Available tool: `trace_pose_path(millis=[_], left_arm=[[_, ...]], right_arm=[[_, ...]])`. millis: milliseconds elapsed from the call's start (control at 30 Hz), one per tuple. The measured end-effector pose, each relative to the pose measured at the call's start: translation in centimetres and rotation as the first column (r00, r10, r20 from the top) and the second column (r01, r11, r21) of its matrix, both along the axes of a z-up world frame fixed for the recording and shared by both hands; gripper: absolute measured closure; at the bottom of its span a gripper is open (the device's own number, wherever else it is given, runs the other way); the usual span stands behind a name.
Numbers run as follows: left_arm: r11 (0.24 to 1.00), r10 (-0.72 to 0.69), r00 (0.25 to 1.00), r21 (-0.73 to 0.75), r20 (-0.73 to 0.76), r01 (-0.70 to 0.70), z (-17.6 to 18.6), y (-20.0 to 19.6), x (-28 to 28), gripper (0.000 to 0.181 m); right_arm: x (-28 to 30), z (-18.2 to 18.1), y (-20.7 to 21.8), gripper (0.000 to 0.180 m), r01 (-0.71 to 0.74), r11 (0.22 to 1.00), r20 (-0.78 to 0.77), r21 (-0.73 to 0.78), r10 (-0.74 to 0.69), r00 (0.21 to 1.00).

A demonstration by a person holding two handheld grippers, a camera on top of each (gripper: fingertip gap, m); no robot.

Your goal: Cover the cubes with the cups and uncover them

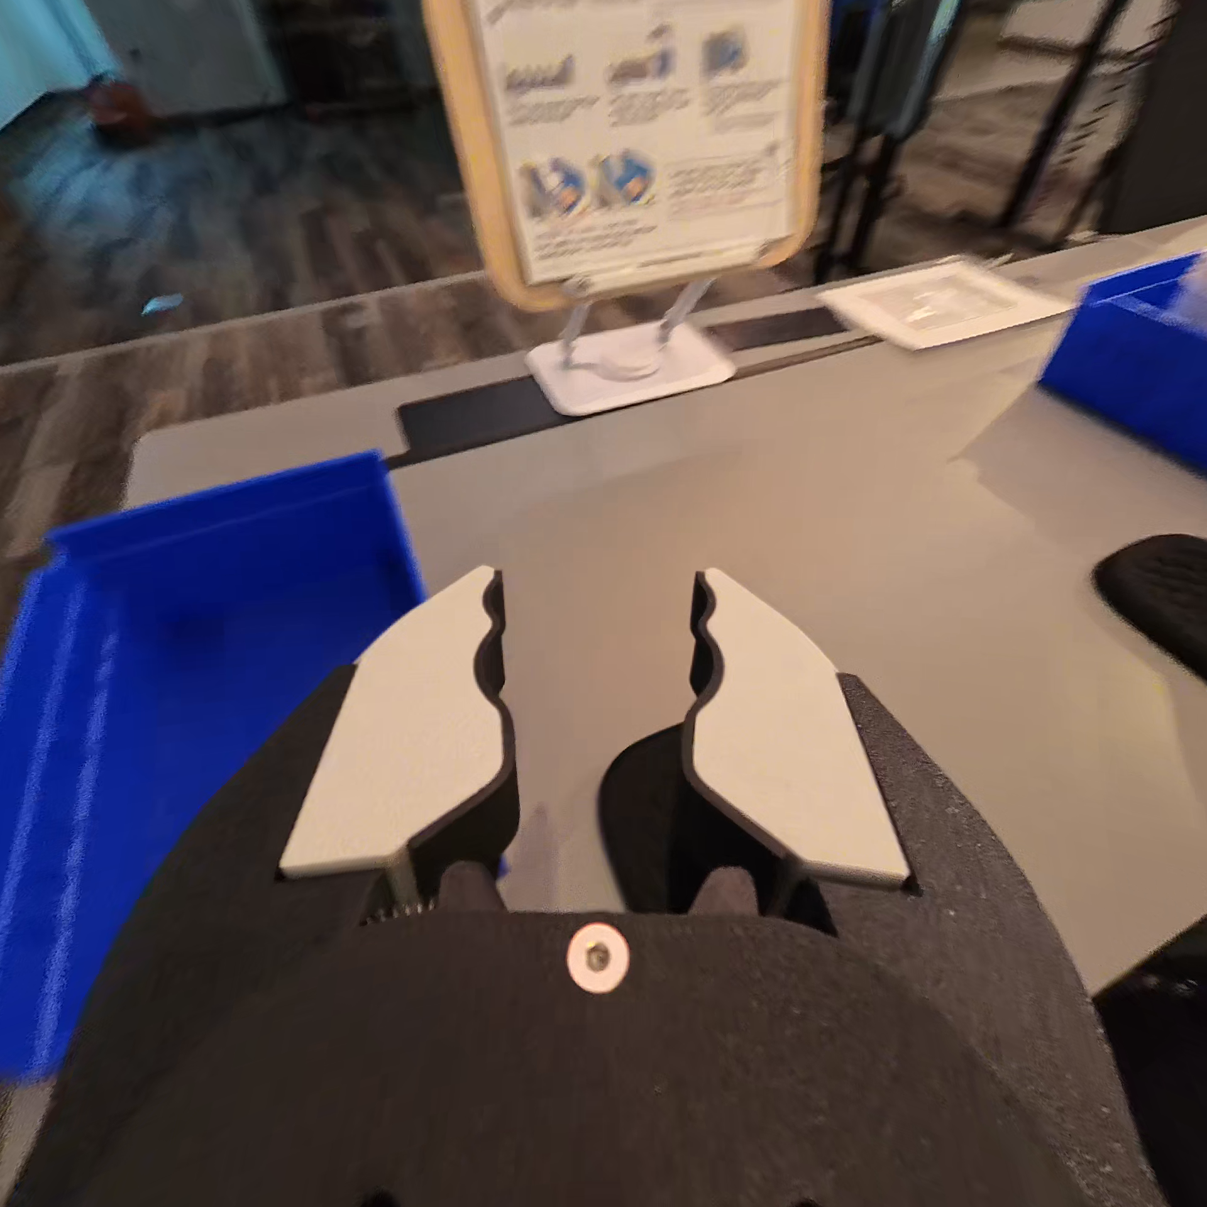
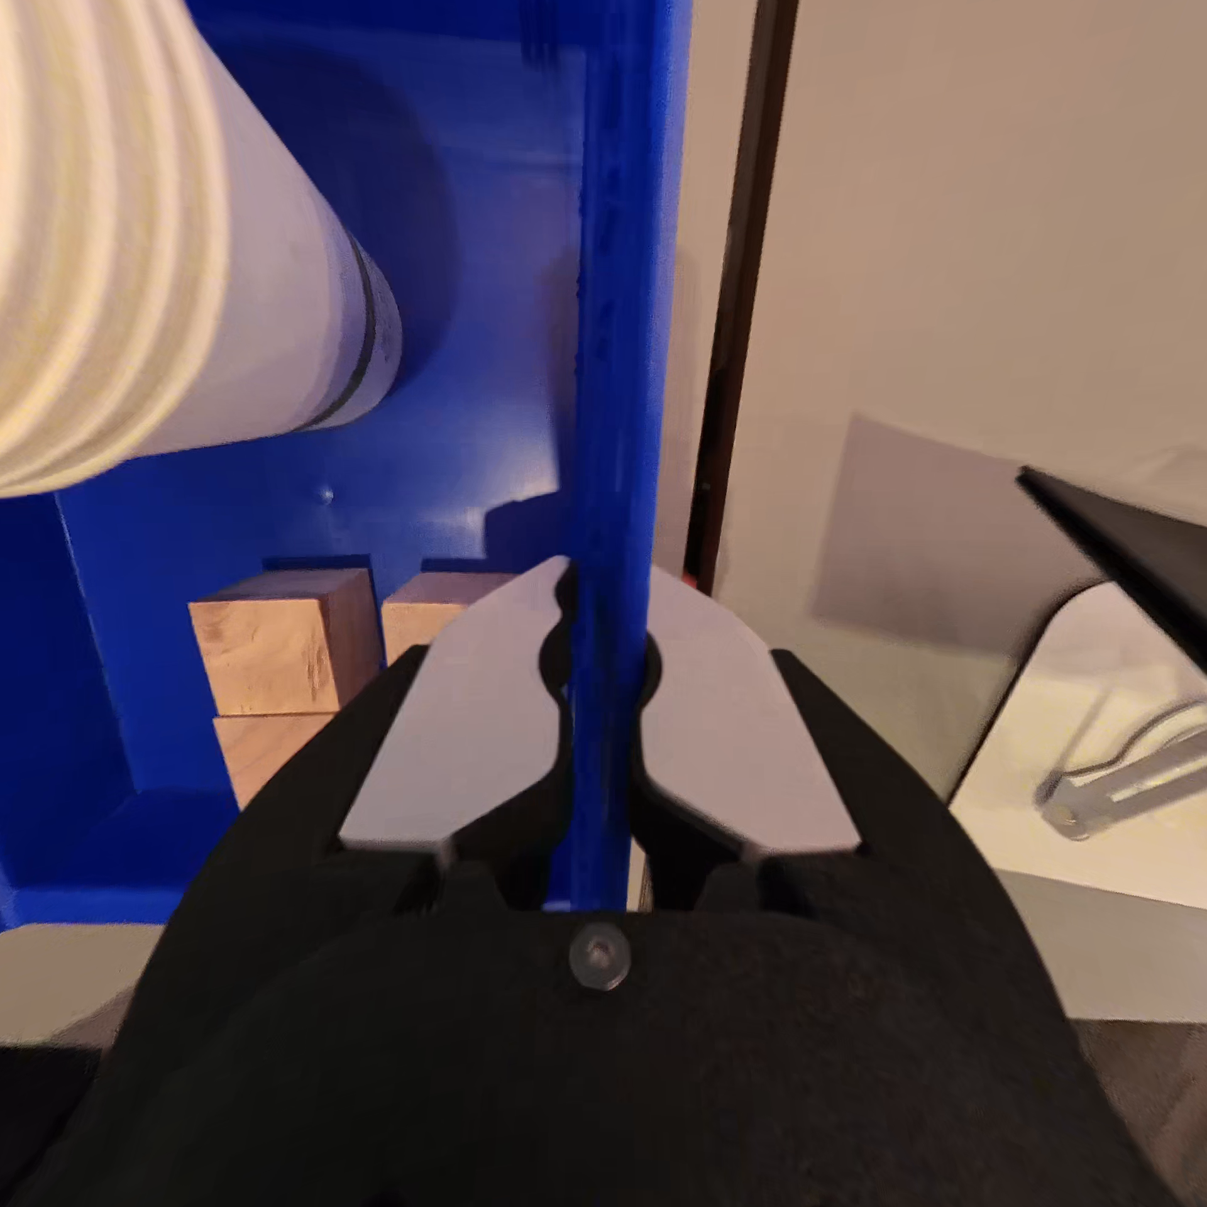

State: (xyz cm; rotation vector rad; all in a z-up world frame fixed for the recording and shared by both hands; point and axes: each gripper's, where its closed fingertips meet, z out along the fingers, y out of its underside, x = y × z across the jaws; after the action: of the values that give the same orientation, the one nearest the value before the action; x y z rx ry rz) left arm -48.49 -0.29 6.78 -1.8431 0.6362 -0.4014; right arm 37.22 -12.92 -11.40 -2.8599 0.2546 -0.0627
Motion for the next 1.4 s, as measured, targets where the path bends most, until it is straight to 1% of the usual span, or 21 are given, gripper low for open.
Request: trace_pose_path(millis=[67,133,200,267,367,467,500,567,633,733,833,967,1033,1167,1400], left_arm=[[0.993,0.110,0.993,-0.034,-0.048,-0.112,-1.0,0.9,-2.4,0.125],[0.971,0.214,0.967,-0.079,-0.139,-0.227,-2.9,1.8,-4.4,0.123],[0.946,0.260,0.941,-0.140,-0.218,-0.294,-5.4,2.2,-5.0,0.118],[0.926,0.283,0.927,-0.183,-0.246,-0.331,-7.4,2.9,-4.7,0.115],[0.893,0.317,0.906,-0.234,-0.282,-0.385,-9.9,4.7,-4.4,0.117],[0.851,0.338,0.879,-0.289,-0.337,-0.438,-12.2,6.5,-4.6,0.126],[0.840,0.334,0.875,-0.309,-0.351,-0.445,-12.9,6.9,-4.4,0.142],[0.828,0.346,0.849,-0.295,-0.399,-0.477,-14.0,7.9,-4.7,0.157],[0.828,0.332,0.842,-0.296,-0.424,-0.475,-15.0,8.8,-4.5,0.177],[0.820,0.333,0.854,-0.324,-0.400,-0.472,-15.3,9.8,-3.8,0.177],[0.822,0.326,0.840,-0.309,-0.434,-0.478,-15.3,10.7,-2.6,0.177],[0.828,0.325,0.821,-0.278,-0.469,-0.487,-15.3,11.6,0.3,0.177],[0.832,0.328,0.823,-0.271,-0.463,-0.484,-15.3,11.8,2.3,0.177],[0.851,0.301,0.831,-0.260,-0.469,-0.456,-15.4,11.5,7.0,0.176],[0.897,0.216,0.845,-0.242,-0.490,-0.370,-15.5,9.1,14.7,0.176]], right_arm=[[-0.4,-0.4,0.0,0.174,0.031,0.999,-0.074,-0.011,-0.032,0.997],[-0.4,-0.4,0.0,0.174,0.053,0.999,-0.109,-0.005,-0.053,0.993],[-0.4,-0.4,0.0,0.174,0.036,0.999,-0.095,-0.006,-0.037,0.995],[-0.4,-0.4,0.0,0.174,0.029,1.000,-0.079,-0.012,-0.030,0.996],[-0.5,-0.4,0.0,0.174,0.031,1.000,-0.079,-0.007,-0.031,0.996],[-0.7,-0.4,-0.1,0.174,0.026,1.000,-0.084,-0.003,-0.026,0.996],[-0.7,-0.4,-0.1,0.174,0.024,1.000,-0.083,-0.002,-0.024,0.996],[-0.7,-0.4,-0.2,0.174,0.020,1.000,-0.082,-0.001,-0.020,0.996],[-0.8,-0.4,-0.2,0.174,0.018,1.000,-0.081,0.000,-0.018,0.997],[-0.8,-0.4,-0.2,0.174,0.023,1.000,-0.083,-0.001,-0.023,0.996],[-0.8,-0.4,-0.2,0.174,0.034,0.999,-0.086,-0.010,-0.035,0.996],[-0.9,-0.4,-0.1,0.174,0.062,0.998,-0.083,-0.018,-0.063,0.995],[-1.2,-0.4,0.0,0.174,0.074,0.997,-0.083,-0.021,-0.075,0.994],[-2.0,-0.3,0.4,0.174,0.097,0.995,-0.092,-0.026,-0.099,0.991],[-3.6,-0.3,1.3,0.174,0.142,0.989,-0.103,-0.034,-0.145,0.984]])
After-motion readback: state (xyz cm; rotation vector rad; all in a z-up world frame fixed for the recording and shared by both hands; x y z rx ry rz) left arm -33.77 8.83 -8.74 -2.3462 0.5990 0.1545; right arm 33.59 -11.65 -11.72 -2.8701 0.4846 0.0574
